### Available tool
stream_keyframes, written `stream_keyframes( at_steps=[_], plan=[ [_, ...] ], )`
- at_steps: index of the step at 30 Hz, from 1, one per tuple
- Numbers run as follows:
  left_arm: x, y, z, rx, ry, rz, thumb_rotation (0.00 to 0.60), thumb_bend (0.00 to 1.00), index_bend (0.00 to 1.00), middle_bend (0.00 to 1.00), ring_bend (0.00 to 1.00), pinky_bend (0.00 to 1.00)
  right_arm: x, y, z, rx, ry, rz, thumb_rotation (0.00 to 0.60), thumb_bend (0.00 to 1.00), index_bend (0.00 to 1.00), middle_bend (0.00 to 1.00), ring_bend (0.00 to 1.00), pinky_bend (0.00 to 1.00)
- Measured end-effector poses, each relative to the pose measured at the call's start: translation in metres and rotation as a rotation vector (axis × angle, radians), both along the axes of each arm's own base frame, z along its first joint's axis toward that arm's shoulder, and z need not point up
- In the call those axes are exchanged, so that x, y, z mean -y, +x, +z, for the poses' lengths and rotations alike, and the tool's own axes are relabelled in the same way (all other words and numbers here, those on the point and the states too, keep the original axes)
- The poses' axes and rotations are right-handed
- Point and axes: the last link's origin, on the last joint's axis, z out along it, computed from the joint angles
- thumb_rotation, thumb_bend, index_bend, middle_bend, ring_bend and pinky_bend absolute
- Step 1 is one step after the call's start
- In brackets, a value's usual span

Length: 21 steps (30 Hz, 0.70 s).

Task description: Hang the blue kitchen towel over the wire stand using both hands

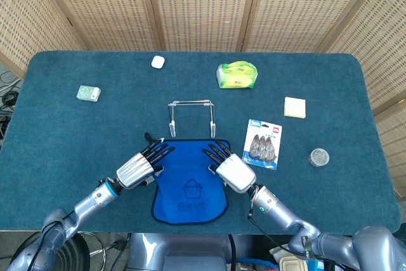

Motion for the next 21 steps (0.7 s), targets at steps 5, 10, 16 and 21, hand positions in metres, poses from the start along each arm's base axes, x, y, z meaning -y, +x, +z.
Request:
stream_keyframes(
  at_steps=[5, 10, 16, 21],
  plan=[
    [-0.002, 0.001, 0.003, 0.020, 0.016, 0.005, 0.600, 0.40, 0.69, 0.00, 0.00, 0.00, -0.001, 0.002, 0.003, 0.009, -0.005, 0.008, 0.600, 0.54, 0.62, 0.12, 0.00, 0.05],
    [-0.005, 0.007, 0.011, 0.074, 0.045, 0.000, 0.600, 0.41, 0.70, 0.00, 0.00, 0.00, -0.002, 0.014, 0.013, 0.046, -0.021, 0.026, 0.600, 0.54, 0.62, 0.12, 0.00, 0.05],
    [-0.011, 0.016, 0.024, 0.141, 0.082, -0.009, 0.600, 0.41, 0.71, 0.00, 0.00, 0.00, -0.002, 0.034, 0.032, 0.090, -0.055, 0.054, 0.600, 0.54, 0.62, 0.12, 0.00, 0.05],
    [-0.018, 0.027, 0.037, 0.196, 0.121, -0.029, 0.600, 0.41, 0.71, 0.00, 0.00, 0.00, 0.004, 0.051, 0.051, 0.113, -0.099, 0.072, 0.600, 0.54, 0.62, 0.12, 0.00, 0.05]
  ],
)
